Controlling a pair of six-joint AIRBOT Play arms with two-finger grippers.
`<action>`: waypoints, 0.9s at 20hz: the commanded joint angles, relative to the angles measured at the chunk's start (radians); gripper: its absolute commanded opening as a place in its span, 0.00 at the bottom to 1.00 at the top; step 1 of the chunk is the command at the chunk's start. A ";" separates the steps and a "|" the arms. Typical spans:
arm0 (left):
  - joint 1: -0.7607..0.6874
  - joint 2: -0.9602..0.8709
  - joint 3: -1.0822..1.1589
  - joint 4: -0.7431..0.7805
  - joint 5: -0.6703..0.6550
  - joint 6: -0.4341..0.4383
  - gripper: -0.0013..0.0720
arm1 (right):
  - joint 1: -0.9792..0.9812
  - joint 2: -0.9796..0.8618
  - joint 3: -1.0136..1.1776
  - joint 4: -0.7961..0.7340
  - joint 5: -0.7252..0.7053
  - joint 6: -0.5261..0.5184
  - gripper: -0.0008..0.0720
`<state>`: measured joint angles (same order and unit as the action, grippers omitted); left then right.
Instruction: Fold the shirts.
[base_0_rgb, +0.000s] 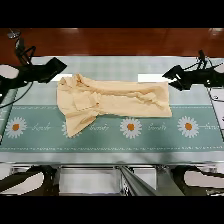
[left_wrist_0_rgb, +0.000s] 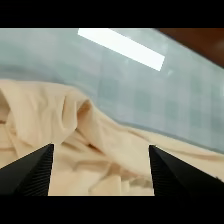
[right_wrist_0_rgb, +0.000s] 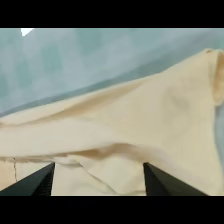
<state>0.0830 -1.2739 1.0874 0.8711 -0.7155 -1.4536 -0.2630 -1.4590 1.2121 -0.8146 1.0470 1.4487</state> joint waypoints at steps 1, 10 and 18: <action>0.188 0.004 0.077 0.164 -0.388 -0.068 0.98 | -0.158 0.057 0.057 -0.154 0.232 0.007 0.88; 0.421 0.094 -0.345 -0.060 -0.394 0.061 0.98 | -0.444 0.443 -0.471 -0.205 0.092 -0.069 0.88; 0.368 -0.086 -0.393 -0.282 -0.343 0.212 0.98 | -0.443 0.513 -0.636 -0.105 0.152 -0.172 0.87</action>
<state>0.4732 -1.3102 0.7074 0.6514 -1.0672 -1.2869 -0.7036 -0.9630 0.6144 -0.9428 1.1831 1.3014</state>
